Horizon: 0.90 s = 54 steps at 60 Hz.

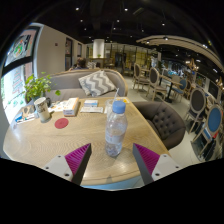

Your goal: Pour water

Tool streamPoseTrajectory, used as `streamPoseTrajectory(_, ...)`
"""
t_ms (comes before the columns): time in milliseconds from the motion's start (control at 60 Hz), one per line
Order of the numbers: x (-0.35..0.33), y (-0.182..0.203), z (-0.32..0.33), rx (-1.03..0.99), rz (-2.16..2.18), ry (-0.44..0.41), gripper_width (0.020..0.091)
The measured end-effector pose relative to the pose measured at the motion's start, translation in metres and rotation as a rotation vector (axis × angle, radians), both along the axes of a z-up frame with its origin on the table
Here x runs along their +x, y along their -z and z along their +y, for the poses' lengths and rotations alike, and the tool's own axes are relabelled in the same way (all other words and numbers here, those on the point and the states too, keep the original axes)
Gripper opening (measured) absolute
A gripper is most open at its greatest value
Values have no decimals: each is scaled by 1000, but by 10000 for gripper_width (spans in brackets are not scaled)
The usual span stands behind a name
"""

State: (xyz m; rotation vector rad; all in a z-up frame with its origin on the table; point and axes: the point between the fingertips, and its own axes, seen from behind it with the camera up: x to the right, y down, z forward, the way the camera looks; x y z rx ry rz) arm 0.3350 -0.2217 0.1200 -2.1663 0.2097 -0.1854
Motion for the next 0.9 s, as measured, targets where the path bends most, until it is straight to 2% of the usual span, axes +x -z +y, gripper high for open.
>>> streamPoseTrajectory(183,27,23,50,10,19,-59,851)
streamPoseTrajectory(283,27,37,78,25,40,-95,827)
streamPoseTrajectory(333,26,41,89,35,45,-114,758)
streamPoseTrajectory(417,30,47,99,47,25,-118,512)
streamPoseTrajectory(517,29,46,104,67,35,-109,481)
streamPoseTrajectory(650,33,46,107,75,48,-66,384)
streamPoseTrajectory(733,33,46,107,66,36,-52,384)
streamPoseTrajectory(767,32,45,108,63,22,-52,349)
streamPoseTrajectory(900,28,32,116,59,-18,-40,348)
